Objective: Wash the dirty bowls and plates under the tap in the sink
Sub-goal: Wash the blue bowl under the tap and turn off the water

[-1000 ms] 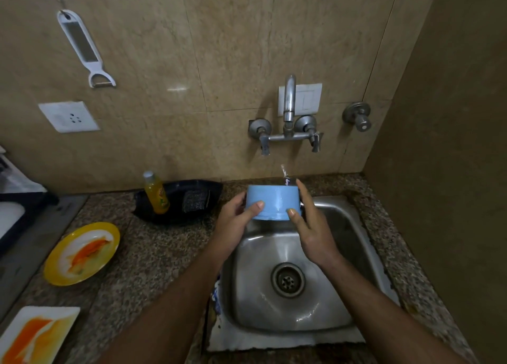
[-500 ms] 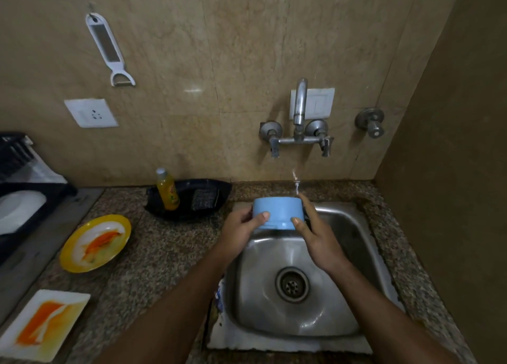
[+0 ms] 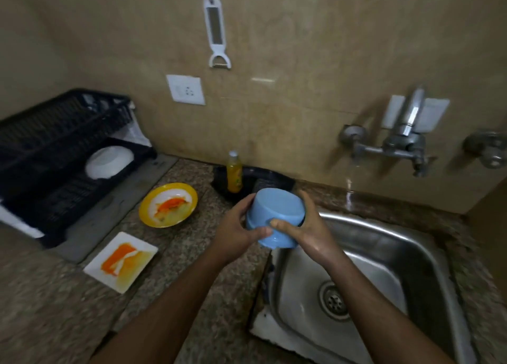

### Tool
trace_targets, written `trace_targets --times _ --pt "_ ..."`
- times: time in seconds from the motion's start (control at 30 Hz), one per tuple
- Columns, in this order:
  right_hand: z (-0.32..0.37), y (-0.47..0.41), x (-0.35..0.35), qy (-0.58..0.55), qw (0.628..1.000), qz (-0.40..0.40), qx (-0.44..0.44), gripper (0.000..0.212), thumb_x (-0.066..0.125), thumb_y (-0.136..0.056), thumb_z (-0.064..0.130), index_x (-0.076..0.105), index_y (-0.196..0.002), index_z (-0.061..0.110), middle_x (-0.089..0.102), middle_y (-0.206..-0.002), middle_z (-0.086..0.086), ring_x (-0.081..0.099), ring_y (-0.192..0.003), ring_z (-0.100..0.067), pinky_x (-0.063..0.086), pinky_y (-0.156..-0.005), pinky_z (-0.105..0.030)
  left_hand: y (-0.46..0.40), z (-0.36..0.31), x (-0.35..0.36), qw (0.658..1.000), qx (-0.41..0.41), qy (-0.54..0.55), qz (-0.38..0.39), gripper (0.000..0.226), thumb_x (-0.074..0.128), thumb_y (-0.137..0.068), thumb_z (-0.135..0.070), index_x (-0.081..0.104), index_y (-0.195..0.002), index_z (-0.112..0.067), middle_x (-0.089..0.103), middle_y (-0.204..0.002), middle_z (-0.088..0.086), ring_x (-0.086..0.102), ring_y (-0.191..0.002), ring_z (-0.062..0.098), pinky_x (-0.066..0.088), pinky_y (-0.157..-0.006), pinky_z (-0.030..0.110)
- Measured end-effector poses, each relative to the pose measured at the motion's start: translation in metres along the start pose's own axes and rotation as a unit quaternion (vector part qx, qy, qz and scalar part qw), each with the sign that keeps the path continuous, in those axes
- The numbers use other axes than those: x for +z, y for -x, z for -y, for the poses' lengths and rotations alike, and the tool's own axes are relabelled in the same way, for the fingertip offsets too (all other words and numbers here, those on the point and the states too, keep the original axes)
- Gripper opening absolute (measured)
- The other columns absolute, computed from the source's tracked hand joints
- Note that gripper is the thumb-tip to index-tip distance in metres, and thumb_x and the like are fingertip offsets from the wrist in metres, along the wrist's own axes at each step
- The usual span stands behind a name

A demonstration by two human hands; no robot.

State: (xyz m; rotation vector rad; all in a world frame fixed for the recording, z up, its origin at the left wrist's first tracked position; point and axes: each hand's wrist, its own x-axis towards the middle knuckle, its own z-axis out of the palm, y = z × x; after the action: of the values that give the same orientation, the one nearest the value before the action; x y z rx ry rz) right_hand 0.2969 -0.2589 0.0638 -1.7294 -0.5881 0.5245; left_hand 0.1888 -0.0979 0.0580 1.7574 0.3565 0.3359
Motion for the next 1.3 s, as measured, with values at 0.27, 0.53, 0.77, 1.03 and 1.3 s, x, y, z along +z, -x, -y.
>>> trace_targets --times 0.27,0.53,0.77,1.03,1.3 --pt "0.06 -0.072 0.161 0.09 0.991 0.07 -0.067 0.093 0.091 -0.062 0.043 0.037 -0.137 0.035 0.041 -0.13 0.01 0.044 -0.115 -0.007 0.039 -0.091 -0.025 0.023 0.011 -0.197 0.955 0.027 -0.279 -0.101 0.074 0.071 -0.081 -0.049 0.046 -0.143 -0.019 0.051 -0.144 -0.002 0.048 -0.131 0.012 0.046 -0.103 0.025" --pt "0.099 -0.151 0.328 0.093 0.965 0.212 -0.126 0.079 0.09 -0.067 0.037 0.037 -0.126 0.046 0.045 -0.12 0.026 0.051 -0.105 0.008 0.047 -0.079 -0.011 0.008 -0.006 -0.454 0.734 -0.046 -0.641 -0.22 0.078 0.04 -0.093 -0.064 0.021 -0.156 -0.022 0.019 -0.163 0.003 0.012 -0.151 0.025 0.018 -0.118 0.051" --pt "0.095 -0.214 0.437 0.158 0.932 0.303 -0.121 0.104 0.087 -0.067 0.049 0.027 -0.149 0.029 0.034 -0.137 0.012 0.044 -0.125 -0.013 0.049 -0.098 -0.041 -0.013 0.017 -0.547 0.746 -0.19 -0.622 -0.139 0.09 0.027 -0.084 -0.083 0.0 -0.156 -0.036 -0.003 -0.166 0.0 -0.006 -0.152 0.024 0.002 -0.119 0.059" --pt "0.087 -0.271 0.536 0.16 0.906 0.362 -0.148 0.083 0.087 -0.069 0.048 0.036 -0.133 0.033 0.039 -0.134 0.009 0.045 -0.123 -0.013 0.048 -0.098 -0.04 -0.021 0.044 -0.569 0.767 -0.209 -0.599 -0.089 0.086 0.018 -0.079 -0.089 -0.008 -0.151 -0.05 -0.013 -0.165 -0.004 -0.013 -0.151 0.022 -0.004 -0.119 0.058" --pt "0.08 -0.318 0.615 0.191 0.848 0.475 -0.137 0.082 0.083 -0.076 0.043 0.044 -0.146 0.027 0.048 -0.143 0.011 0.046 -0.131 -0.011 0.042 -0.105 -0.032 -0.022 0.049 -0.572 0.769 -0.202 -0.6 -0.085 0.084 0.018 -0.081 -0.087 -0.011 -0.15 -0.051 -0.017 -0.164 -0.007 -0.012 -0.152 0.02 0.0 -0.12 0.055"
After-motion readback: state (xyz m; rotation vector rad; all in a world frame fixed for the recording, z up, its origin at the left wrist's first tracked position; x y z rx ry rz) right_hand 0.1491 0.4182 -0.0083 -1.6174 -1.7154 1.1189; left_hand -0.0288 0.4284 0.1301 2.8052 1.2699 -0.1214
